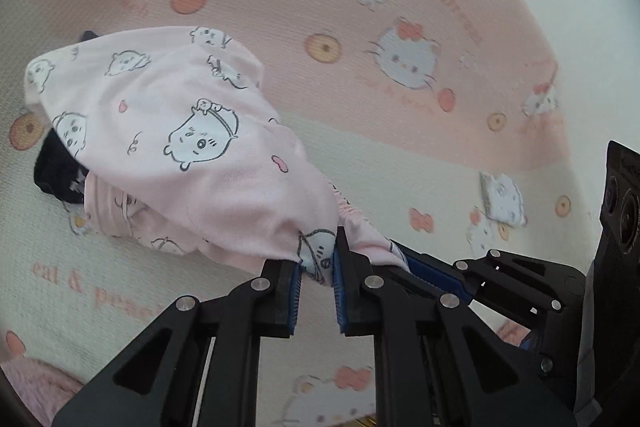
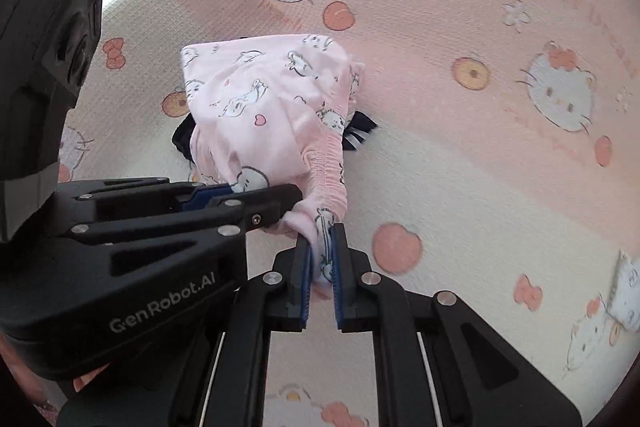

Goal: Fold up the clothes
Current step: 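Grasp the pink pants waistband with both grippers and pull it off the navy garment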

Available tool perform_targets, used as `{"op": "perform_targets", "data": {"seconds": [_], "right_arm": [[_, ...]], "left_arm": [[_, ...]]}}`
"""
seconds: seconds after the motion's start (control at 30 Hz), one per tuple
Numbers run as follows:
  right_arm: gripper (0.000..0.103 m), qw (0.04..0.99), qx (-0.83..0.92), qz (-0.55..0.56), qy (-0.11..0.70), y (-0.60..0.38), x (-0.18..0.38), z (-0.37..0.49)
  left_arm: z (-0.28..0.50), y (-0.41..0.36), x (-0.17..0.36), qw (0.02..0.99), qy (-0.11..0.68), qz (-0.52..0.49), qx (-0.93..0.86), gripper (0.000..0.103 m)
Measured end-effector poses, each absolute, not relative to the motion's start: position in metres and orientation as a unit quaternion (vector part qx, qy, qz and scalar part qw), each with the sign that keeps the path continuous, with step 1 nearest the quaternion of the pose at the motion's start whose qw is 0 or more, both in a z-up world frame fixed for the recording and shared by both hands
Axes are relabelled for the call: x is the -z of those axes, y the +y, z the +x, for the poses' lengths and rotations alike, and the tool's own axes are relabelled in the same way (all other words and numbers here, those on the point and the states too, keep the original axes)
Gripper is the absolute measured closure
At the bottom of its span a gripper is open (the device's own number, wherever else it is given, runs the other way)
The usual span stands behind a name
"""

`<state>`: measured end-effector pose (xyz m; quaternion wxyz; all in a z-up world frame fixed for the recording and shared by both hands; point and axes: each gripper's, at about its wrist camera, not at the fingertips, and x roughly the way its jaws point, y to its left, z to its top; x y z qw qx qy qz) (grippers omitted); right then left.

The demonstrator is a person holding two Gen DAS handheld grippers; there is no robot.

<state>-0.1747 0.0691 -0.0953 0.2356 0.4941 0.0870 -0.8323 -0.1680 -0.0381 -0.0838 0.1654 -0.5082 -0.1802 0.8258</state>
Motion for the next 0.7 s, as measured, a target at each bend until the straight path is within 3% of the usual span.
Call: {"op": "perform_targets", "data": {"seconds": [0.27, 0.47, 0.7], "right_arm": [[0.095, 0.194, 0.845, 0.499, 0.016, 0.178, 0.056, -0.094], [0.094, 0.203, 0.846, 0.491, -0.044, 0.212, 0.045, -0.062], [0.086, 0.231, 0.833, 0.5, -0.048, 0.2, 0.051, -0.056]], "left_arm": [[-0.11, 0.046, 0.048, 0.24, -0.161, -0.514, -0.808, 0.089], [-0.096, 0.041, 0.036, 0.252, -0.195, -0.514, -0.797, 0.089], [-0.086, 0.008, 0.032, 0.192, -0.202, -0.499, -0.821, 0.089]]}}
